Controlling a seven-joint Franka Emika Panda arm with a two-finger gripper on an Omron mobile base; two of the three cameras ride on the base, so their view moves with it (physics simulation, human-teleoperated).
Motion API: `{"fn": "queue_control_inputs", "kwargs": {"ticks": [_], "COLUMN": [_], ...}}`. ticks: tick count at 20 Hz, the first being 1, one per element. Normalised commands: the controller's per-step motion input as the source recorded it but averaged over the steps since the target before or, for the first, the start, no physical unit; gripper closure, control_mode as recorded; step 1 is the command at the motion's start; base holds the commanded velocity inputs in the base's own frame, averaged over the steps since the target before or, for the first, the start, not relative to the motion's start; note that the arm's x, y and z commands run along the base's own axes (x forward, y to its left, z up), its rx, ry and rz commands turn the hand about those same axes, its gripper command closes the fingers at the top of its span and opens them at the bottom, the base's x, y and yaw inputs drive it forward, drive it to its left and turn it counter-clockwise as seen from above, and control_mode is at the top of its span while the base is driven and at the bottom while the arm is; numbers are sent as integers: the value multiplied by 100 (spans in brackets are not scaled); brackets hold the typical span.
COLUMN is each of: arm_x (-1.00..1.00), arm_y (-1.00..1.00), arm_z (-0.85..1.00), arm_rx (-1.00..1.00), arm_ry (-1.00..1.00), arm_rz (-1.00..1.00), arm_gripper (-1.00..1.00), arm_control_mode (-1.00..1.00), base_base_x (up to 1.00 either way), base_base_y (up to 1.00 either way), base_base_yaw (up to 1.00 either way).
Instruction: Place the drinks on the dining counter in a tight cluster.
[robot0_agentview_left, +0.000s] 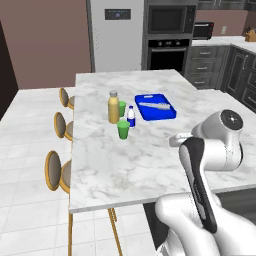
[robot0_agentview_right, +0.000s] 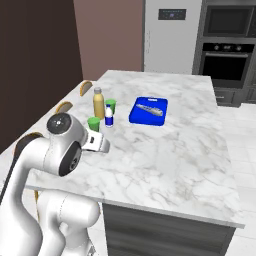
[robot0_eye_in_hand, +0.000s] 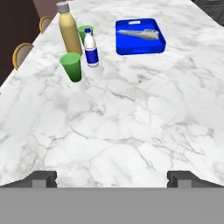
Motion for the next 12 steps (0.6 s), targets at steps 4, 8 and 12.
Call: {"fn": "queue_control_inputs", "kwargs": {"ticks": [4,8,12], "arm_x": [-41,-50,-49], "arm_y": [0,0,0], "arm_z": [0,0,0], "arm_rx": [0,-1,0], "arm_ry": [-7,-8,-9], "arm_rz": [-5,-9,-8], "arm_gripper": [-100,-100,-100], "arm_control_mode": [-100,-100,-100], "base_base_x": [0,0,0], "base_base_y": [0,0,0], "base_base_yaw": [0,0,0]}}
